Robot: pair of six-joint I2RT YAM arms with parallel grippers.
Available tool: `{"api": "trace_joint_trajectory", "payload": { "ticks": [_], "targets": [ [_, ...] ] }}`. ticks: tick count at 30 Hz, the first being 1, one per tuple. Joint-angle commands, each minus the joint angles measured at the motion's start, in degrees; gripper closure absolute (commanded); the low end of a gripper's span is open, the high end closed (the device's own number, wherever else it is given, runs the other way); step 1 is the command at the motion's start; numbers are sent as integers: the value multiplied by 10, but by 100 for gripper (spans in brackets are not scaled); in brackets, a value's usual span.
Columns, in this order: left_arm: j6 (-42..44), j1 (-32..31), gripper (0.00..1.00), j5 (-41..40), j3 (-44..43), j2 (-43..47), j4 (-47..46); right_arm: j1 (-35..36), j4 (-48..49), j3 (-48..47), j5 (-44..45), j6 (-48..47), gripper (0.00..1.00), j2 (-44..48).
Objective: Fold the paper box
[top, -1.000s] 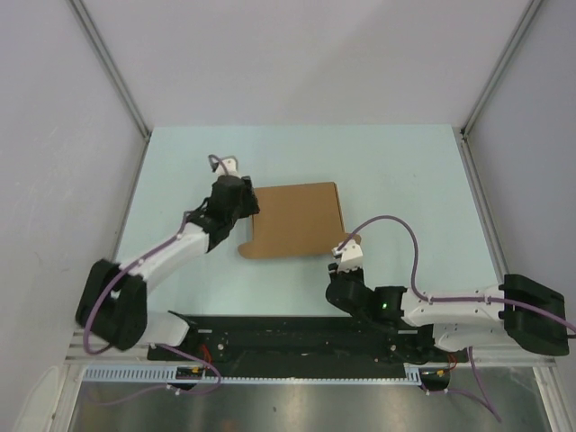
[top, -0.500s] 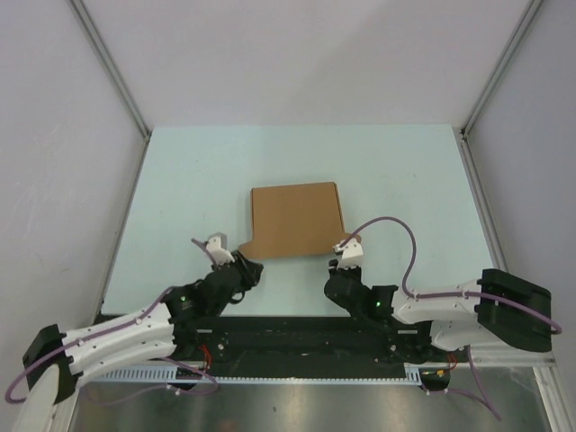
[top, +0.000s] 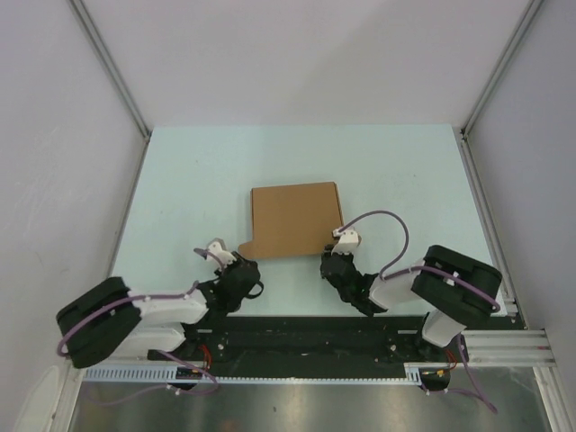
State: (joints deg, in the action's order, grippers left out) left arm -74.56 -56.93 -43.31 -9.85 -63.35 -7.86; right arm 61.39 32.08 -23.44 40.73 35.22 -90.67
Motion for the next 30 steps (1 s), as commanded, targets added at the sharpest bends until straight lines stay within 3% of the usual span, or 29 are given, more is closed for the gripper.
{"api": "trace_joint_trajectory", "payload": {
  "ticks": [1, 3, 11, 13, 15, 23, 26, 30],
  "targets": [
    [53, 94, 71, 31, -36, -134, -162, -63, 86, -40, -49, -29, 73, -67],
    [90, 131, 71, 87, -85, -203, -190, -90, 101, -55, -66, -34, 73, -85],
    [159, 234, 71, 153, -295, -355, -191, -223, 94, -211, -142, -46, 73, -194],
    [175, 259, 71, 176, -343, -388, -189, -237, 79, -244, -165, -46, 73, -212],
    [182, 282, 71, 197, -392, -423, -189, -262, -13, -304, -190, -24, 73, -243],
    [219, 329, 71, 287, -581, -539, -98, -304, -89, -388, -244, -17, 74, -253],
    [217, 342, 70, 320, -633, -576, -81, -323, -160, -459, -293, 2, 73, -290],
    [211, 346, 70, 345, -673, -601, -68, -347, -162, -508, -292, 7, 75, -310]
  ]
}}
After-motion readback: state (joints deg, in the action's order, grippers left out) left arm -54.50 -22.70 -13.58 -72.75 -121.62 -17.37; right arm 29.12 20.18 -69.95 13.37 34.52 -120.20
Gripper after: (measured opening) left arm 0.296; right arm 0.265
